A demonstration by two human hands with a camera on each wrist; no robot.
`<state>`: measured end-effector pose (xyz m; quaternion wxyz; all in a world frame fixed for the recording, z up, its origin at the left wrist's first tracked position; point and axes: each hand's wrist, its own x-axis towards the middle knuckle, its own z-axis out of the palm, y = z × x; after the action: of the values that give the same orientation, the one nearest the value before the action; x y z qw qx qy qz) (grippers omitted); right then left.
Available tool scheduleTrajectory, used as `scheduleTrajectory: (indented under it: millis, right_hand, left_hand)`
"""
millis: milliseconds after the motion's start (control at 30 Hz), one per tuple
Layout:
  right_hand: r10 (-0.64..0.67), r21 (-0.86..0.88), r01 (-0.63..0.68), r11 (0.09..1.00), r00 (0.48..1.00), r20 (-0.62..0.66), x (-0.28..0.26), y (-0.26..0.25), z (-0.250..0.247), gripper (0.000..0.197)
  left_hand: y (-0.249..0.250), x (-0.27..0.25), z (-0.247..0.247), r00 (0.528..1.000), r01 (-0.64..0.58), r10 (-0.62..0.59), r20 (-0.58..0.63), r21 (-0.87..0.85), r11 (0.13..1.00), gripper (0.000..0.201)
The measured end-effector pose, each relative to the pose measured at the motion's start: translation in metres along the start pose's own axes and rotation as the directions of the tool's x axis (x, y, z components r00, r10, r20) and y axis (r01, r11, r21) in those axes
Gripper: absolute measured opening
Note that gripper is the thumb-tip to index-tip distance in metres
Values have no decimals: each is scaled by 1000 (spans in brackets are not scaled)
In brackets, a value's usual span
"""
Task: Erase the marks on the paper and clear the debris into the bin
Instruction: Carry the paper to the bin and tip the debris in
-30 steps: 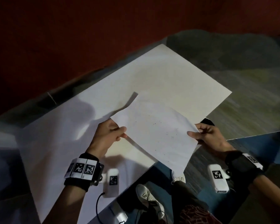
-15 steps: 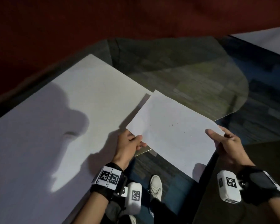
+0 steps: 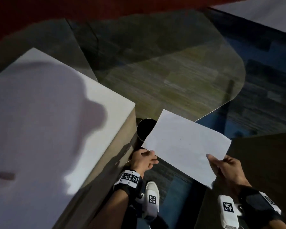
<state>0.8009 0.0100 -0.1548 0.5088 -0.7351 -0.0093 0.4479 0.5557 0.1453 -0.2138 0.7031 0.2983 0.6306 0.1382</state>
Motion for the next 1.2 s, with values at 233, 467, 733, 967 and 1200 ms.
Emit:
scheduleTrajectory:
  millis: [233, 467, 733, 967, 1200]
  right_hand:
    - [-59, -212, 32, 977, 991, -121, 115, 70, 33, 16]
    - [-166, -504, 83, 860, 979, -122, 203, 116, 74, 12]
    - [-210, -600, 105, 793, 972, -108, 237, 124, 115, 16]
    - [-261, -596, 161, 786, 962, -85, 237, 116, 112, 10]
    - [-185, -357, 154, 921, 981, -52, 245, 117, 103, 16]
  left_hand:
    - [-44, 95, -15, 988, 78, -112, 108, 276, 958, 12]
    - [-101, 168, -20, 979, -202, 162, 121, 559, 804, 34]
    - [-97, 187, -6, 946, -324, 257, 199, 625, 710, 11]
    - [-67, 195, 26, 903, -426, 335, 270, 667, 611, 24]
    - [-47, 200, 91, 661, -751, 409, 630, 555, 360, 51]
